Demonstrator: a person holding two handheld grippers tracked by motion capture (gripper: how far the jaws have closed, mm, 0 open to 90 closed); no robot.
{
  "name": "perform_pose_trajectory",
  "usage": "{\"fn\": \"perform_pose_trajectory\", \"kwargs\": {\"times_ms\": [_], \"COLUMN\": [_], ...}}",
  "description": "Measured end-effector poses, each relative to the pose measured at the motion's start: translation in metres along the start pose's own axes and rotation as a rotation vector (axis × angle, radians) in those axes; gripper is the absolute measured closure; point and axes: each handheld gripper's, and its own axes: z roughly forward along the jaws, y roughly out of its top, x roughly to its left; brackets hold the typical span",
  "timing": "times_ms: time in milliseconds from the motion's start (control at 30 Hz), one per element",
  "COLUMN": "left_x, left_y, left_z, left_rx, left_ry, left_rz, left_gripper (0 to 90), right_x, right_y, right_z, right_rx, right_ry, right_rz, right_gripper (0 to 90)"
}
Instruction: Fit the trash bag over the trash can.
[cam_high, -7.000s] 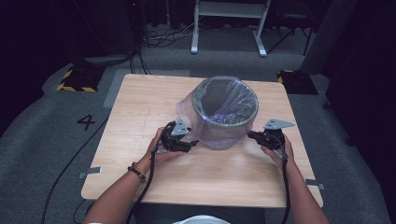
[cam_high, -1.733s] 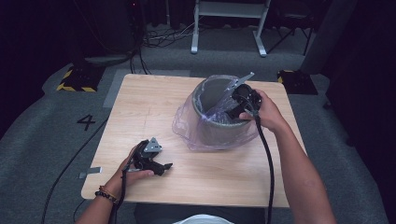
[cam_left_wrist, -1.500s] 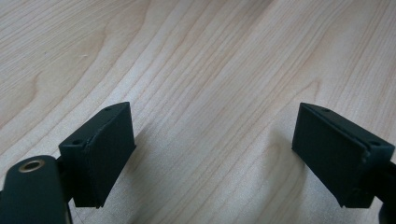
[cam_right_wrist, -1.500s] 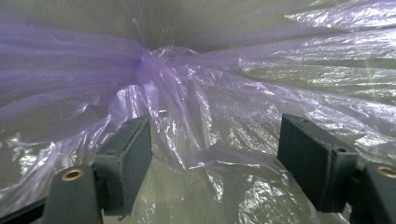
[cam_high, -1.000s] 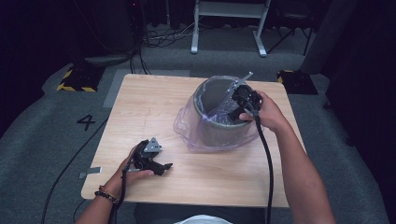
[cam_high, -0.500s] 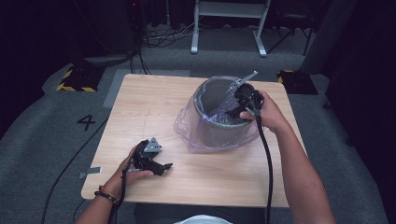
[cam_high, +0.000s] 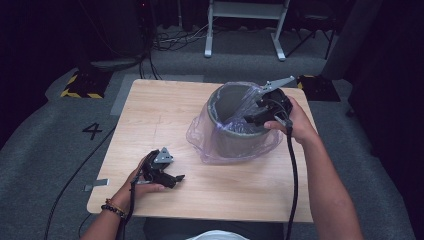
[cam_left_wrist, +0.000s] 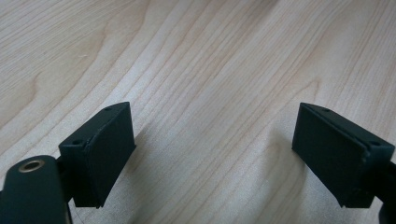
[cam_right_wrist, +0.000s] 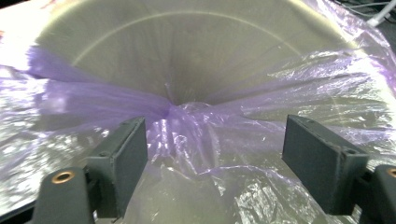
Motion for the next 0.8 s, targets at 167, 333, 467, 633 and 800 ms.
{"fn": "perform_pose_trajectory", "kwargs": {"times_ms": [167, 333, 467, 633, 800], "left_x": [0.000, 0.000, 0.000, 0.000, 0.000], "left_y": [0.000, 0.000, 0.000, 0.000, 0.000], "left_z": [0.000, 0.000, 0.000, 0.000, 0.000], "left_rx": [0.000, 0.000, 0.000, -0.001, 0.000], "left_ry": [0.000, 0.000, 0.000, 0.000, 0.000], "left_rz": [0.000, 0.000, 0.000, 0.001, 0.000], "left_gripper": [12.7, 12.7, 12.7, 12.7, 12.7], "right_x": [0.005, 0.007, 0.008, 0.012, 0.015], "right_y": [-0.001, -0.003, -0.005, -0.008, -0.012], "right_z": [-0.009, -0.016, -0.020, -0.028, -0.033], "right_rx": [-0.038, -0.064, -0.070, -0.103, -0.108], "right_ry": [0.003, 0.004, 0.000, 0.019, 0.000], "right_rz": [-0.034, -0.041, -0.042, -0.053, -0.062], "right_gripper": [22.4, 22.4, 22.9, 22.3, 22.3]}}
